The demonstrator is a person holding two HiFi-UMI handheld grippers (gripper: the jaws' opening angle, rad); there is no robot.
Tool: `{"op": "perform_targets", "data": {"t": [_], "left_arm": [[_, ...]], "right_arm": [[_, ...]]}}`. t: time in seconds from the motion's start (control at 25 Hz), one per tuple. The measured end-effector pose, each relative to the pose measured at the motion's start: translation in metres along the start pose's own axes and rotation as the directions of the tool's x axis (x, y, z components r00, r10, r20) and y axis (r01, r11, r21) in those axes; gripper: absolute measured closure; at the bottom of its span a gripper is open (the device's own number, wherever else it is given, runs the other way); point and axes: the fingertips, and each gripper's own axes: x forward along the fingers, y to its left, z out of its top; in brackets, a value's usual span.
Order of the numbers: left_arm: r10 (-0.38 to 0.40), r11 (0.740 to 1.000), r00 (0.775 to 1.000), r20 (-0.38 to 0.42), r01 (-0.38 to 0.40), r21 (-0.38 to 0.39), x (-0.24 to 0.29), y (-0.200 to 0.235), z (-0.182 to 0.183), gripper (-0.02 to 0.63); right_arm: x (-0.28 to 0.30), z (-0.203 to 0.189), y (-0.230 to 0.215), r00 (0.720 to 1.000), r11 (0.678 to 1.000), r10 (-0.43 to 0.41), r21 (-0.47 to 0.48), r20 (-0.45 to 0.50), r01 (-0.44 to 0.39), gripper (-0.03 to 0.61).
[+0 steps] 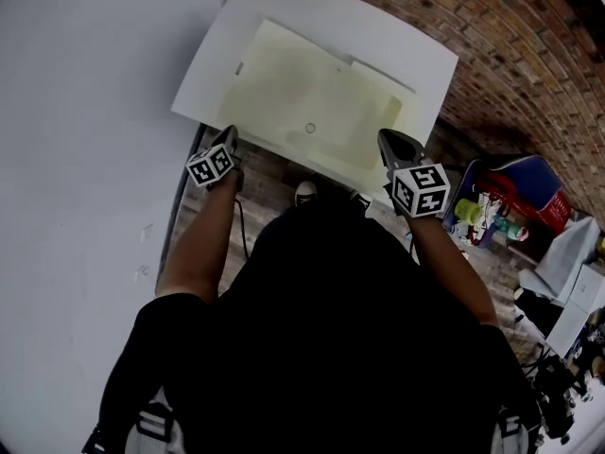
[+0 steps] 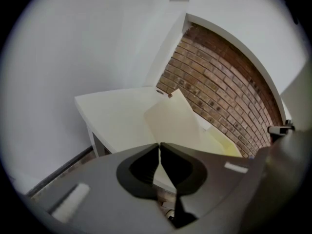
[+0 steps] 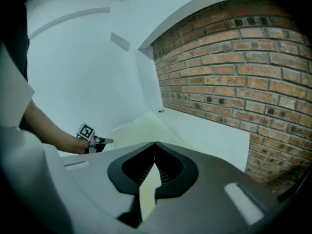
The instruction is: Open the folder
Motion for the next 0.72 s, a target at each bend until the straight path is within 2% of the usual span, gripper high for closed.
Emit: {"op": "perform_targets", "data": {"t": [0.72], "left_arm": [[0.019,1.000,1.000,-0.014,-0.019,-0.012,0.0034,0.0054,-0.0040,0.600]], "right_arm": [[-0.0023,-0.0009,-0.0004,1.000,1.000,0.001,0.005,0.002,-0.001,0.578]]}}
